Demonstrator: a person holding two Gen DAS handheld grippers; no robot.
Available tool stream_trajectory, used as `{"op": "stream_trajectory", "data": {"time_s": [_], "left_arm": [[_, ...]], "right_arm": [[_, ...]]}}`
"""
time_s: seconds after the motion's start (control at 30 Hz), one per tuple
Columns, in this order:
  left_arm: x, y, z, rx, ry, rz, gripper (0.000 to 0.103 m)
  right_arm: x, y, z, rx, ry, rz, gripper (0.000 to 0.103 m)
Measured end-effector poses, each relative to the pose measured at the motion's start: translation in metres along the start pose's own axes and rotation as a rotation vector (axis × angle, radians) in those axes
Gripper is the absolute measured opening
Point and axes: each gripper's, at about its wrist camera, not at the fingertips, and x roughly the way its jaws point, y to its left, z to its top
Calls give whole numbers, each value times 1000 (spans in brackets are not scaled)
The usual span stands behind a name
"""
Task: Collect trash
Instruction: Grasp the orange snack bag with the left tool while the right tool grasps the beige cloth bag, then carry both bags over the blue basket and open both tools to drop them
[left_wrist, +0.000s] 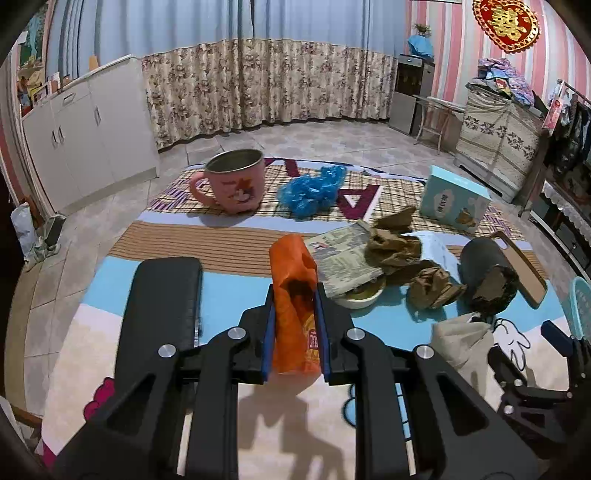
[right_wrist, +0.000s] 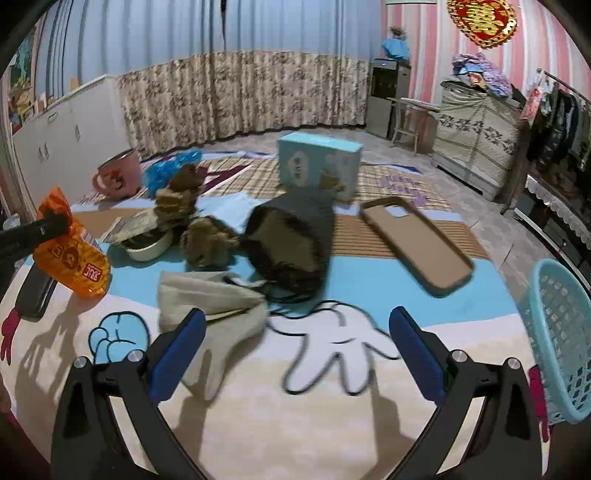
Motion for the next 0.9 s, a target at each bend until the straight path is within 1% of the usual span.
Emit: {"op": "stream_trajectory", "data": {"time_s": [0.1, 0.23, 0.3, 0.33, 0.4, 0.43, 0.5, 0.57, 0.6, 0.7, 0.73, 0.77, 0.9], "left_arm": [[1, 6, 0, -2, 6, 18, 18], [5, 12, -1, -1, 18, 29, 18], [6, 14, -2, -7, 25, 25, 18], [7, 14, -2, -10, 28, 22, 18], [7, 14, -2, -9, 28, 21, 18], [7, 14, -2, -6, 27, 19, 18], [8, 12, -3, -3, 25, 15, 18], [8, 10, -3, -5, 26, 2, 18], [8, 9, -4, -4, 26, -2, 18], [9, 4, -5, 10, 29, 4, 18], [8, 3, -5, 12, 29, 3, 18], [7, 2, -5, 13, 28, 0, 18], [3, -5, -3, 5, 16, -22, 18]], "right_arm": [[8, 15, 1, -33, 29, 5, 97], [14, 18, -1, -37, 63, 30, 94], [19, 18, -3, -30, 89, 60, 83], [21, 18, -4, -24, 102, 80, 80], [23, 20, -5, -22, 110, 102, 67], [23, 21, -5, -24, 112, 120, 63], [22, 25, -5, -35, 116, 165, 42], [20, 29, -5, -50, 107, 174, 36], [18, 29, -5, -56, 102, 175, 28], [9, 23, -1, -44, 70, 195, 18], [4, 18, 1, -36, 51, 197, 16], [-2, 13, 3, -30, 32, 195, 13], [-23, -11, 12, 5, -38, 189, 12]]}}
